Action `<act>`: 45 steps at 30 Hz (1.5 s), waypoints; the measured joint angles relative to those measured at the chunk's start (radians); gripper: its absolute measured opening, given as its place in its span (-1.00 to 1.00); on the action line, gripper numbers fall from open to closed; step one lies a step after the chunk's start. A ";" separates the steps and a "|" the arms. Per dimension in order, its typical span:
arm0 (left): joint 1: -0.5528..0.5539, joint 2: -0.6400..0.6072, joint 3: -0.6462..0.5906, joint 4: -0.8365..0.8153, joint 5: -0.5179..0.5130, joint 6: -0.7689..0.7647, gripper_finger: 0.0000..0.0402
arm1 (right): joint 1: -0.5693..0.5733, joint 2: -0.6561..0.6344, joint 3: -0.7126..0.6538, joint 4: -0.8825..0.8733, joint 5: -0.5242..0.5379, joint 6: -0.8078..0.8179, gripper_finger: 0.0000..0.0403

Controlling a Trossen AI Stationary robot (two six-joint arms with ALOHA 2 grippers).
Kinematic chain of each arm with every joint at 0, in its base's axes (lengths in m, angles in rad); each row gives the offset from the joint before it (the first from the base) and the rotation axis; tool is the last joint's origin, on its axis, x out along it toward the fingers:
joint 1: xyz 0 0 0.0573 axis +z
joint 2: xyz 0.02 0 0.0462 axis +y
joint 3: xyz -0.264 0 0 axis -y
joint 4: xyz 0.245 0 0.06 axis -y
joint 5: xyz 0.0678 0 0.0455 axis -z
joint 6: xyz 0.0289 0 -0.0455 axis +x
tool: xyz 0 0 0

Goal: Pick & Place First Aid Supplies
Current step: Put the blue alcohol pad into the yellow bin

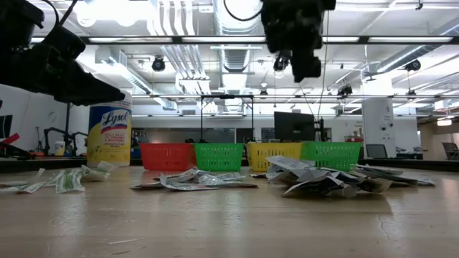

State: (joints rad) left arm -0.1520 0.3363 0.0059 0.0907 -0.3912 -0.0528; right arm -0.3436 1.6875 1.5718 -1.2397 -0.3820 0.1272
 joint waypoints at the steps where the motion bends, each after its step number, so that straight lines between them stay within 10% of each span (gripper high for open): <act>1: 0.000 0.000 0.000 -0.002 0.000 0.000 -0.21 | 0.023 -0.006 -0.001 -0.012 -0.005 0.000 -0.48; 20: 0.000 0.007 0.000 -0.015 0.000 0.023 -0.21 | 0.409 -0.124 -0.218 -0.186 -0.010 0.091 -0.48; 45: 0.000 0.009 0.000 -0.019 0.000 -0.008 -0.21 | 0.431 -0.280 -0.776 0.438 0.128 0.056 -0.34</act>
State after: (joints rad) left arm -0.1520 0.3450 0.0059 0.0715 -0.3908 -0.0610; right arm 0.0872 1.4077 0.7956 -0.8018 -0.2535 0.1828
